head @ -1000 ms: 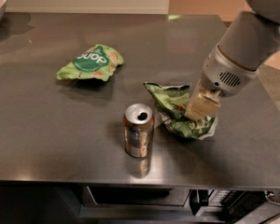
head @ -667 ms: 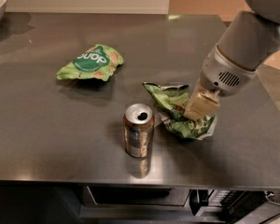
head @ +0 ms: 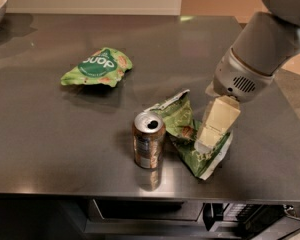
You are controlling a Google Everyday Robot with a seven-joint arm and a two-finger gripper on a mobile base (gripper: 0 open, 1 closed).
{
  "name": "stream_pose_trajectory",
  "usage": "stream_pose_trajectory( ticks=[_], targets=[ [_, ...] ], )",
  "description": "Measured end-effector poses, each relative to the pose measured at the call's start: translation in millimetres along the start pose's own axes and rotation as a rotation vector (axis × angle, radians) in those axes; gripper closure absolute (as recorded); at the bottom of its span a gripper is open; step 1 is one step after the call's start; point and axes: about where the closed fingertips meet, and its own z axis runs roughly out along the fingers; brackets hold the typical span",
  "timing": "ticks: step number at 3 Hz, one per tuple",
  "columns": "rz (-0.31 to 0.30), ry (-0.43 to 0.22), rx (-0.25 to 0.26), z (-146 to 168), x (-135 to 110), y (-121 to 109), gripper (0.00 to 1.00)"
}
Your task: Move green jalapeno chip bag near orange can
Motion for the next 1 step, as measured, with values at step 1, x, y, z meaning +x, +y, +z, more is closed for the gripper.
stream_pose_trajectory(
  ticks=[1],
  targets=[
    [0.000,0.000,0.000,0.0,0.0,0.0,0.00]
  ],
)
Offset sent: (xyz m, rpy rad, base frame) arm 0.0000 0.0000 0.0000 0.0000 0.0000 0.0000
